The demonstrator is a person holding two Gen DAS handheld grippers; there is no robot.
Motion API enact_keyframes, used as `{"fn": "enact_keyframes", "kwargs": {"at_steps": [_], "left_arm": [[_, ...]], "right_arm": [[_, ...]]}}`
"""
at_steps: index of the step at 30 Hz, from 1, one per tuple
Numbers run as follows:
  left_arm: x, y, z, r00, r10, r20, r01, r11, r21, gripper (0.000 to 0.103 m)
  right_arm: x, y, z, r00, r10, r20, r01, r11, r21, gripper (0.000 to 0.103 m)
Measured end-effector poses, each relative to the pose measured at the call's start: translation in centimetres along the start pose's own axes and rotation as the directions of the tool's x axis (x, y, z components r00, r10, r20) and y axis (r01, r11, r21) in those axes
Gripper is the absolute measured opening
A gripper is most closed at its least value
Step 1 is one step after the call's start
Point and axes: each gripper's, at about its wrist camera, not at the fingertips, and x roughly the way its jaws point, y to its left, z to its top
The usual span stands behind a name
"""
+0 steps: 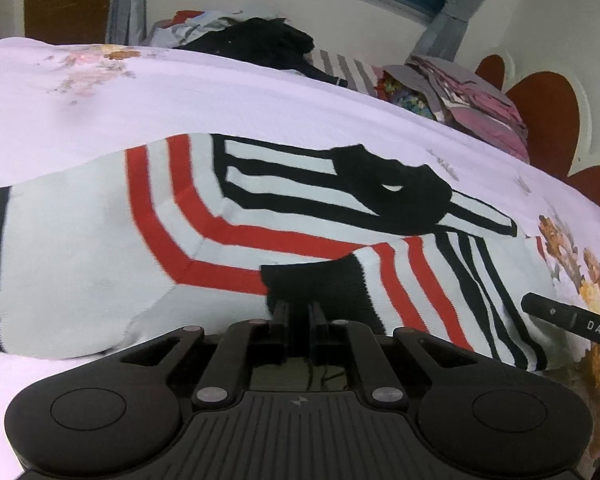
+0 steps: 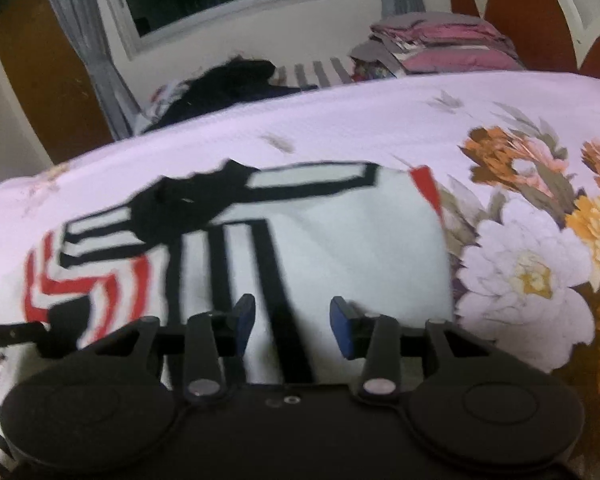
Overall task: Fold small clothes
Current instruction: 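Grasp the other sleeve's black cuff with the left gripper and lift it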
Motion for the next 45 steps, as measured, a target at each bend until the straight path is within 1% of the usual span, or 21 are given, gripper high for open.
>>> {"fn": "enact_keyframes", "kwargs": {"at_steps": [1,2,3,4,5,6,8,11,17,20,23,26,28,32,33,36,38,39,43,44,45], "left_arm": [[-0.1,0.2,0.0,1.000,-0.003,0.000,0.003,1.000,0.000,0.009],[-0.3,0.3,0.0,1.000,0.001,0.001,-0.001,1.000,0.001,0.020],[-0.7,0.5,0.0,1.000,0.003,0.006,-0.003,1.000,0.001,0.042],[-1.1,0.8,0.0,1.000,0.012,0.018,-0.012,1.000,-0.005,0.056],[-1.7,1.1,-0.1,0.999,0.020,0.038,-0.019,1.000,-0.011,0.073],[-2.3,1.4,-0.2,0.997,0.029,0.065,-0.029,1.000,-0.006,0.076],[-2.9,2.0,-0.2,0.997,0.038,0.074,-0.039,0.999,0.016,0.077],[-3.5,3.3,0.0,0.996,0.054,0.070,-0.056,0.998,0.021,0.077],[-4.9,6.7,0.0,0.993,0.081,0.084,-0.082,0.997,0.002,0.077],[-5.7,9.6,-0.2,0.991,0.105,0.082,-0.102,0.994,-0.039,0.077],[-6.3,13.4,-0.9,0.990,0.123,0.068,-0.114,0.986,-0.125,0.077],[-7.2,18.0,-2.0,0.986,0.156,0.060,-0.138,0.963,-0.234,0.077],[-8.1,21.1,-3.0,0.982,0.177,0.064,-0.149,0.939,-0.308,0.077],[-10.0,26.7,-5.2,0.966,0.246,0.073,-0.187,0.871,-0.454,0.077],[-10.4,28.1,-5.7,0.964,0.255,0.076,-0.187,0.853,-0.487,0.076],[-10.4,30.5,-6.7,0.963,0.251,0.094,-0.160,0.819,-0.551,0.076],[-9.6,31.7,-7.1,0.968,0.226,0.110,-0.121,0.802,-0.584,0.076],[-9.3,32.0,-7.2,0.967,0.220,0.131,-0.101,0.798,-0.594,0.076],[-7.9,32.6,-6.8,0.954,0.227,0.194,-0.062,0.786,-0.614,0.076],[-7.6,32.7,-6.4,0.951,0.231,0.204,-0.059,0.787,-0.614,0.073],[-7.3,32.7,-6.2,0.948,0.238,0.213,-0.059,0.786,-0.615,0.057]], "right_arm": [[0.1,0.6,-0.1,1.000,0.007,-0.010,-0.007,1.000,-0.007,0.044],[0.5,1.3,-0.4,1.000,0.001,-0.029,-0.002,1.000,-0.022,0.044],[0.9,1.8,-0.6,0.999,-0.013,-0.047,0.012,0.999,-0.035,0.044],[1.3,2.3,-0.8,0.997,-0.024,-0.069,0.021,0.999,-0.044,0.044],[1.3,2.9,-0.9,0.997,-0.018,-0.071,0.015,0.999,-0.042,0.044],[1.0,3.3,-0.9,0.998,0.000,-0.055,-0.002,0.999,-0.037,0.044],[0.3,4.8,-0.8,0.999,0.027,-0.018,-0.028,0.999,-0.047,0.045],[0.1,7.5,-0.7,0.998,0.067,0.000,-0.067,0.995,-0.074,0.045],[0.9,12.5,-1.3,0.993,0.112,-0.034,-0.115,0.988,-0.103,0.046],[1.4,14.5,-1.6,0.991,0.129,-0.045,-0.133,0.985,-0.114,0.046],[1.9,16.4,-1.9,0.990,0.135,-0.048,-0.140,0.981,-0.137,0.046],[2.4,17.9,-2.3,0.989,0.136,-0.055,-0.142,0.980,-0.137,0.046],[2.6,18.4,-2.5,0.988,0.139,-0.061,-0.146,0.980,-0.133,0.045],[3.1,19.5,-2.7,0.987,0.146,-0.072,-0.155,0.978,-0.141,0.045],[3.2,19.7,-2.8,0.987,0.143,-0.074,-0.153,0.978,-0.144,0.045],[3.8,20.2,-3.0,0.989,0.127,-0.076,-0.137,0.980,-0.147,0.045],[4.2,20.3,-3.0,0.990,0.118,-0.079,-0.128,0.981,-0.144,0.045],[4.4,20.4,-3.1,0.990,0.112,-0.082,-0.123,0.982,-0.144,0.045],[4.9,20.4,-3.3,0.992,0.094,-0.089,-0.106,0.984,-0.140,0.045],[5.0,20.3,-3.4,0.992,0.090,-0.088,-0.102,0.985,-0.139,0.045],[5.1,20.3,-3.4,0.993,0.087,-0.086,-0.098,0.985,-0.139,0.045]]}}
